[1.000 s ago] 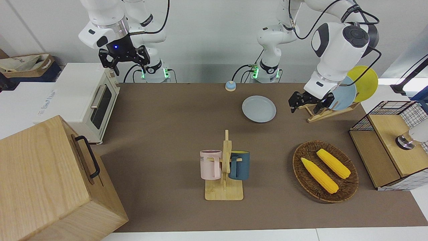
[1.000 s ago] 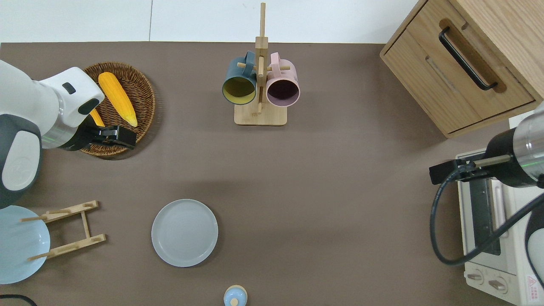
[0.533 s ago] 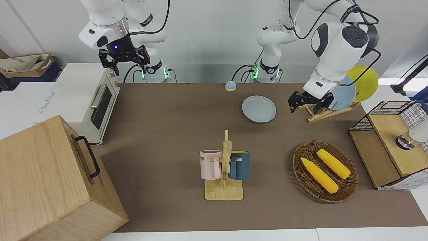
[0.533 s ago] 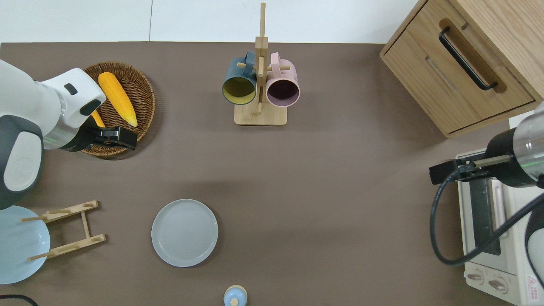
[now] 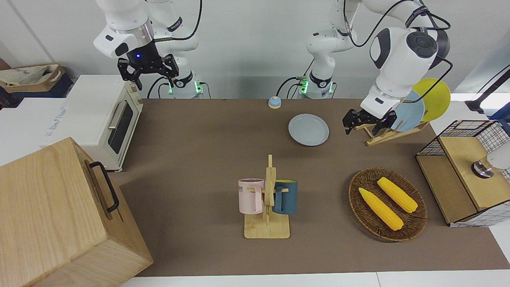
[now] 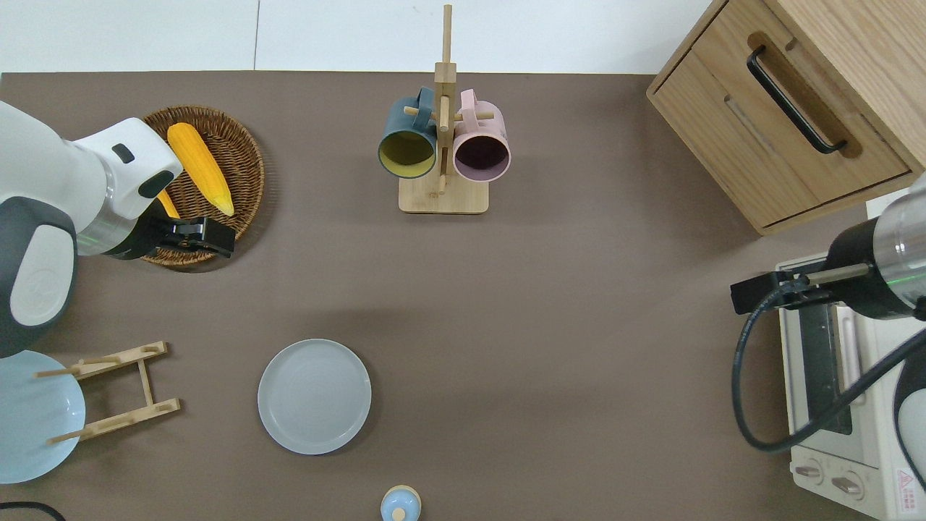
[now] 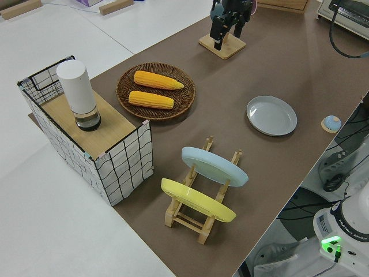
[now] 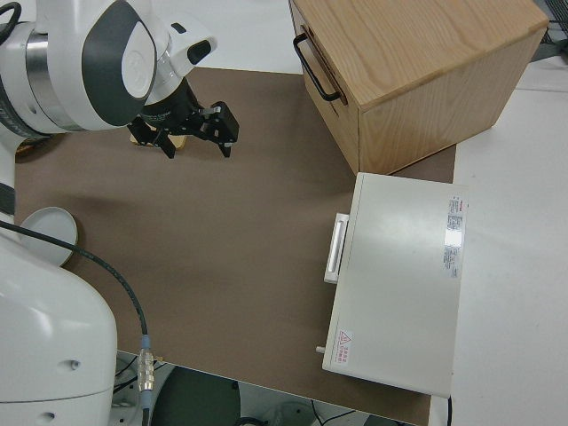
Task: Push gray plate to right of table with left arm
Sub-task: 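Lift the left gripper away from the basket and swing it toward the robot, then lower the left gripper beside the gray plate's edge nearest the basket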
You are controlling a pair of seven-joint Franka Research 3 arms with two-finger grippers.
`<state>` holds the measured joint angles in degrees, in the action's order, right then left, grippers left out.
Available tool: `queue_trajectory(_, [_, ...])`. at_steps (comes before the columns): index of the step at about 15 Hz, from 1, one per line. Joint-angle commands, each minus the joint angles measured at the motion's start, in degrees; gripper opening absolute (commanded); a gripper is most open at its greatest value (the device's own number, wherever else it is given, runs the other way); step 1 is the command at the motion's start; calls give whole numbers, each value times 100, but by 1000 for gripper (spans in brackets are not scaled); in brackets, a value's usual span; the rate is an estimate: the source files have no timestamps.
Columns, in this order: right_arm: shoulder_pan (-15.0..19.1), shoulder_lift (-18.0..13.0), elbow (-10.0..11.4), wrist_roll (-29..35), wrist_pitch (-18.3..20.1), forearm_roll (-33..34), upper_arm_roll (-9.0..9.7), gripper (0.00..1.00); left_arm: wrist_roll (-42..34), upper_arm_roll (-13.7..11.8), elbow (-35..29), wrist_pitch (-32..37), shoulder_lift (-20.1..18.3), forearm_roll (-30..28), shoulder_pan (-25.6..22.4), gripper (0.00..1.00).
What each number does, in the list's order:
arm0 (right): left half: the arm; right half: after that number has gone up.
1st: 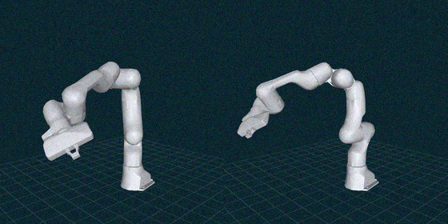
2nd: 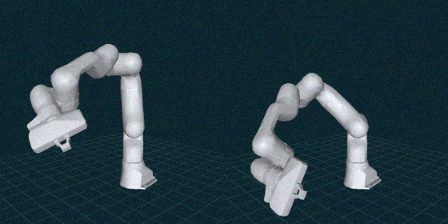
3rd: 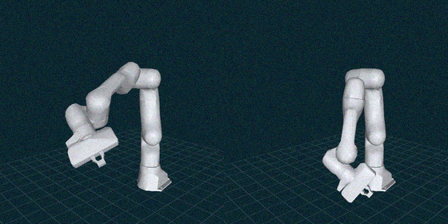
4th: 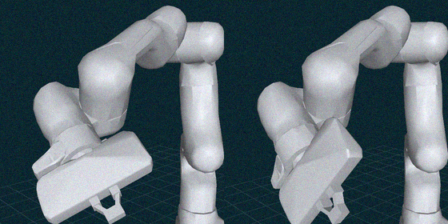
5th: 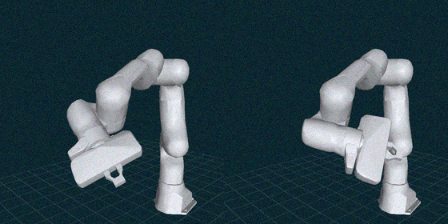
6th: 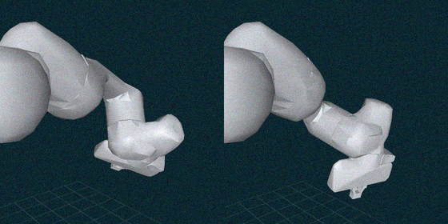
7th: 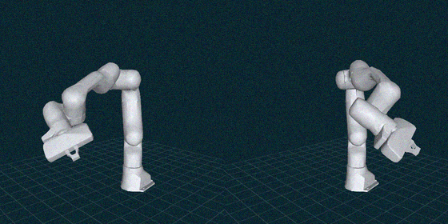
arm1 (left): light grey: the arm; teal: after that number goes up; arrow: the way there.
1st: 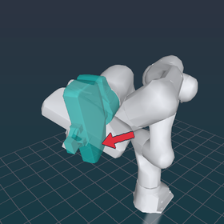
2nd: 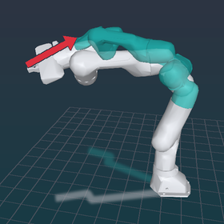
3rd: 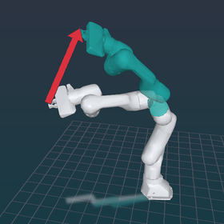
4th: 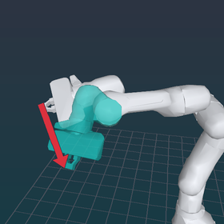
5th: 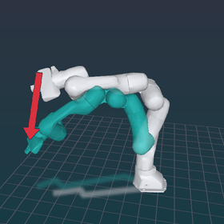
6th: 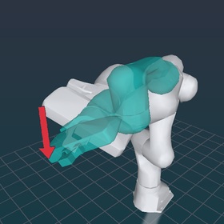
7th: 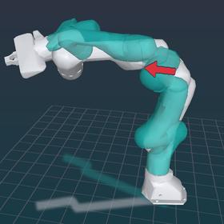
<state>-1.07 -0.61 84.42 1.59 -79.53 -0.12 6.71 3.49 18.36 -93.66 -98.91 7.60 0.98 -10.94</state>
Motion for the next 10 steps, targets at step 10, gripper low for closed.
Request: queue_trajectory(10, [116,-36,-22,8,69,-59,85,983,311,27,-1039,-102,-575,-80,39,998])
